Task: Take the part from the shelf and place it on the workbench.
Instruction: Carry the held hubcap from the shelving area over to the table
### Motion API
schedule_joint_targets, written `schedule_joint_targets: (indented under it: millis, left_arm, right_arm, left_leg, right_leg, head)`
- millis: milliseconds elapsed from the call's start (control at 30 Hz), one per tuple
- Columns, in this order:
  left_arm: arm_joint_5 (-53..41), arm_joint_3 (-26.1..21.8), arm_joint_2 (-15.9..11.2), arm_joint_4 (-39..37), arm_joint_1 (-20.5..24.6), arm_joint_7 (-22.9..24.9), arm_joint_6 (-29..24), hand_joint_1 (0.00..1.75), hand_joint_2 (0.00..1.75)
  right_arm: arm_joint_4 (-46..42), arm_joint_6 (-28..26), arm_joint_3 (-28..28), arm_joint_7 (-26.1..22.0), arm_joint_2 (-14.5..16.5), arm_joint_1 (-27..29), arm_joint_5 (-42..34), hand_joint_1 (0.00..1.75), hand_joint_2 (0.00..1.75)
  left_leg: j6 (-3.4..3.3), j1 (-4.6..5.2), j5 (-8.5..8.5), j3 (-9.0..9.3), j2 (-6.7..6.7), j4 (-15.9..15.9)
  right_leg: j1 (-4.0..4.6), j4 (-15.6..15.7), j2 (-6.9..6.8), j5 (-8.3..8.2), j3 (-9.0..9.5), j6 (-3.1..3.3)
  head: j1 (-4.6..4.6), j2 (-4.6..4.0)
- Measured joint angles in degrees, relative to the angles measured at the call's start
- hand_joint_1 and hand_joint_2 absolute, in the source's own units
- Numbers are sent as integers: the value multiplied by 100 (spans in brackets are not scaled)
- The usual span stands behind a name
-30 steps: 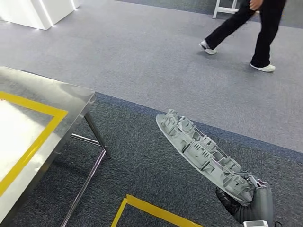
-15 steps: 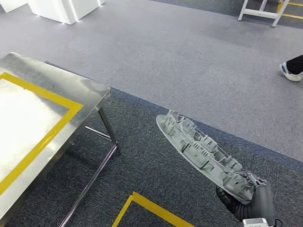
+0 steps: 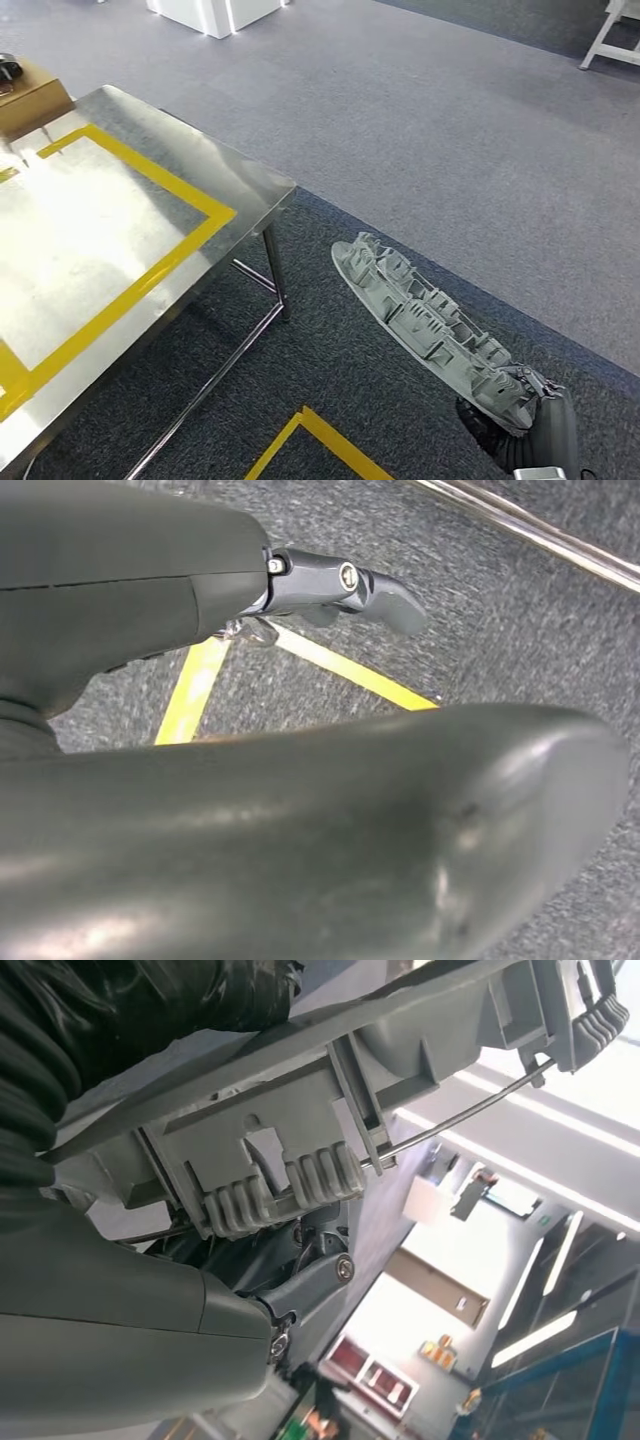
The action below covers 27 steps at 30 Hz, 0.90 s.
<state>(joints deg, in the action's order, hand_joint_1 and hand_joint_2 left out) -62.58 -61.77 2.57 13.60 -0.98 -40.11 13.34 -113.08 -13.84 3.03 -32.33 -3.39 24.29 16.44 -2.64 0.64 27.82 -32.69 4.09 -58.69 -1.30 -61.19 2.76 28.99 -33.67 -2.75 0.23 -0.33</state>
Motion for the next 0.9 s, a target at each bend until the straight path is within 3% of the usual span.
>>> schedule_joint_targets:
  millis: [67, 133, 200, 267, 300, 333, 367, 400, 467, 533, 567, 633, 700, 767, 833, 867, 900]
  left_arm:
    - [-4, 0, 1, 0, -2, 1, 1, 0, 0]
    - [-9, -1, 0, 0, -8, 1, 4, 0, 0]
    - [-17, -1, 4, 0, -2, 0, 8, 0, 0]
    - [-18, 0, 7, 0, 18, -1, 17, 0, 0]
    - [-10, 0, 7, 0, 27, 0, 25, 0, 0]
    - [-4, 0, 8, 0, 32, 0, 35, 0, 0]
    - [5, 0, 10, 0, 31, 0, 45, 0, 0]
    - [11, 0, 11, 0, 28, 1, 53, 0, 0]
    - [16, 0, 7, 0, 28, 0, 67, 0, 0]
    - [20, 0, 2, 0, 43, -1, 80, 0, 0]
    - [22, 0, 0, 0, 45, -1, 83, 0, 0]
    - [32, 0, -5, 0, 36, -2, 81, 0, 0]
    - [64, 1, -5, 0, 35, -1, 76, 0, 0]
    - [104, 2, 0, 0, 54, -1, 73, 0, 0]
    - [128, 5, 3, 0, 69, -1, 88, 0, 0]
    - [138, 7, 4, 0, 74, -1, 99, 0, 0]
    - [144, 8, 5, 0, 76, 0, 110, 0, 0]
  right_arm:
    - [2, 5, 4, -2, -1, -5, -3, 175, 175]
    - [2, 13, 2, -1, -3, -4, -4, 175, 175]
    - [2, 25, -6, -3, -8, -10, -5, 175, 175]
    - [2, 50, -12, -9, -13, -18, -4, 175, 175]
    - [4, 66, -14, -11, -16, -27, -3, 175, 175]
    - [8, 82, -15, -11, -19, -39, 0, 175, 175]
    - [12, 95, -15, -10, -22, -52, 5, 175, 175]
    - [15, 103, -13, -10, -25, -67, 10, 175, 175]
    - [17, 110, -7, -11, -26, -100, 19, 175, 175]
    - [17, 114, -7, -12, -33, -141, 26, 175, 175]
    - [17, 119, -6, -12, -40, -163, 33, 175, 175]
    - [17, 147, 0, -7, -60, -212, 48, 175, 175]
    - [31, 189, 10, 1, -94, -266, 53, 175, 175]
    - [67, 238, 34, 5, -133, -331, 50, 175, 175]
    - [131, 303, 67, 25, -173, -417, 51, 175, 175]
    - [175, 342, 85, 45, -199, -469, 60, 175, 175]
    - [220, 374, 105, 67, -224, -526, 73, 175, 175]
  left_leg:
    - [67, -11, -2, -47, 95, -25]
    - [133, -28, -10, -78, 155, -31]
    - [198, -24, 147, -178, 2, -255]
    - [262, -41, 501, -479, -237, -907]
    - [287, -58, 658, -659, -294, -1280]
    - [304, -73, 727, -781, -318, -1530]
    - [313, -83, 681, -803, -328, -1575]
    - [314, -90, 534, -714, -342, -1394]
    - [284, -77, 155, -318, -481, -613]
    - [216, -33, -7, -55, -630, -67]
    - [183, -9, 7, -31, -659, 8]
    - [118, -6, -10, -29, -572, 52]
    - [50, -35, -47, 17, -493, 121]
    - [1, -50, -63, 43, -417, 151]
    - [-21, -42, -56, 45, -319, 147]
    - [-23, -39, -52, 50, -260, 144]
    - [-19, -38, -47, 58, -198, 138]
  right_leg:
    - [4, 207, 109, -3, 110, 45]
    - [3, 238, 5, -22, 137, 109]
    - [-17, 283, -116, -35, 172, 176]
    - [-10, 301, -248, -27, 192, 216]
    - [-3, 301, -316, -21, 194, 224]
    - [1, 300, -380, -13, 198, 225]
    - [3, 300, -440, -4, 205, 224]
    - [3, 300, -495, 7, 218, 219]
    - [6, 300, -592, 33, 260, 192]
    - [26, 299, -675, 60, 287, 139]
    - [32, 307, -710, 67, 296, 109]
    - [28, 335, -750, 79, 322, 37]
    - [15, 194, -596, 201, 267, -16]
    - [9, -404, -375, 511, -26, -32]
    - [12, -1129, -306, 754, -421, -40]
    - [13, -1270, -296, 729, -527, -41]
    - [12, -1169, -287, 586, -518, -38]
  head:
    - [-1, 0]
    - [1, 0]
    - [-33, 0]
    - [-87, 0]
    - [-102, 0]
    - [-105, 0]
    - [-108, 0]
    - [-110, 0]
    - [-116, 0]
    - [-117, 0]
    - [-116, 0]
    - [-117, 0]
    - [-99, 0]
    - [-51, 0]
    - [-25, 0]
    - [-22, 0]
    - [-22, 0]
